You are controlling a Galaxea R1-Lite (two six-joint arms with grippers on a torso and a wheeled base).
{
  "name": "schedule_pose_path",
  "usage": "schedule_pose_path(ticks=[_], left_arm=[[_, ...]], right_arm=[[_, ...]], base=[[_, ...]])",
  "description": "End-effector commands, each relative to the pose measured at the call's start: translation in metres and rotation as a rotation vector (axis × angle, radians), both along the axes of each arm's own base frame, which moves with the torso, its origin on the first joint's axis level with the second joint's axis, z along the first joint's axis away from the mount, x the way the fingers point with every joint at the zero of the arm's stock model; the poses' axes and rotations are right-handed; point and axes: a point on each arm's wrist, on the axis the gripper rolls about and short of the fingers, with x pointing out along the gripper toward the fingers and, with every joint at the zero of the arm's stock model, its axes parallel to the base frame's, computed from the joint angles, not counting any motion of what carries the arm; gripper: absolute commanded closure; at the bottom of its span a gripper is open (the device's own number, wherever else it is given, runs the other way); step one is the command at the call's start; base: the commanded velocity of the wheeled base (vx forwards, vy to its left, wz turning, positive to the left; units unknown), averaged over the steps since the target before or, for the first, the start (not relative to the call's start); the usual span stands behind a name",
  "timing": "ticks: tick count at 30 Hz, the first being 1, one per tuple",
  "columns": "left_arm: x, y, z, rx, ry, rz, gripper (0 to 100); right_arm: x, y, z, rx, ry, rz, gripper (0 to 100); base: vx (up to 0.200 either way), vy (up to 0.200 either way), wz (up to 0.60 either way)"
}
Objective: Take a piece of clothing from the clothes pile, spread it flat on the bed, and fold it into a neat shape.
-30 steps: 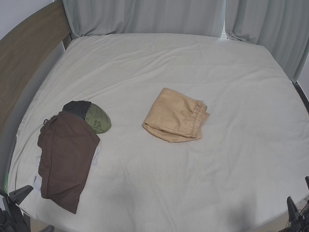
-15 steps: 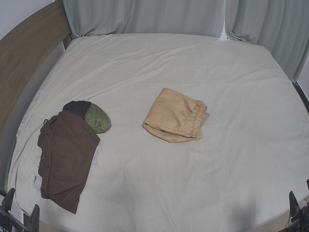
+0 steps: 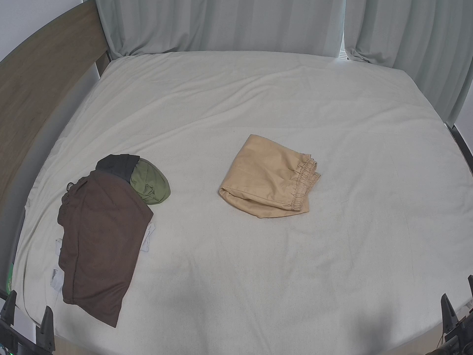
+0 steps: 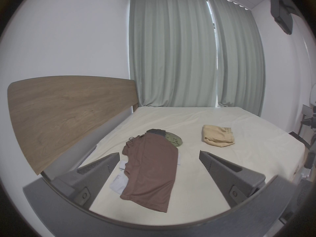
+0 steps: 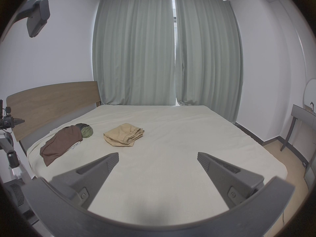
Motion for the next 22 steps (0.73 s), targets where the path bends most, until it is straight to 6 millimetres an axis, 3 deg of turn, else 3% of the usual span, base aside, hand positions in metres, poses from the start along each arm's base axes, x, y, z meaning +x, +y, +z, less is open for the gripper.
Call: schedule_pose_path(ticks=[1,22], left_arm=[[0.0007,-0.0024,-0.0069,0.014,0.022,-0.115,0],[0.0007,-0.0012,-0.0069,-0.003,0.017,-0.06,0]], right_arm=[[0.0008,-0.0001,-0.0051,0.006,0.011,0.0,0],[0.0007,0.0,-0.0051,0.006,0.01,0.006,0]], base=[[0.0,0.0,0.0],[0.0,0.0,0.0]])
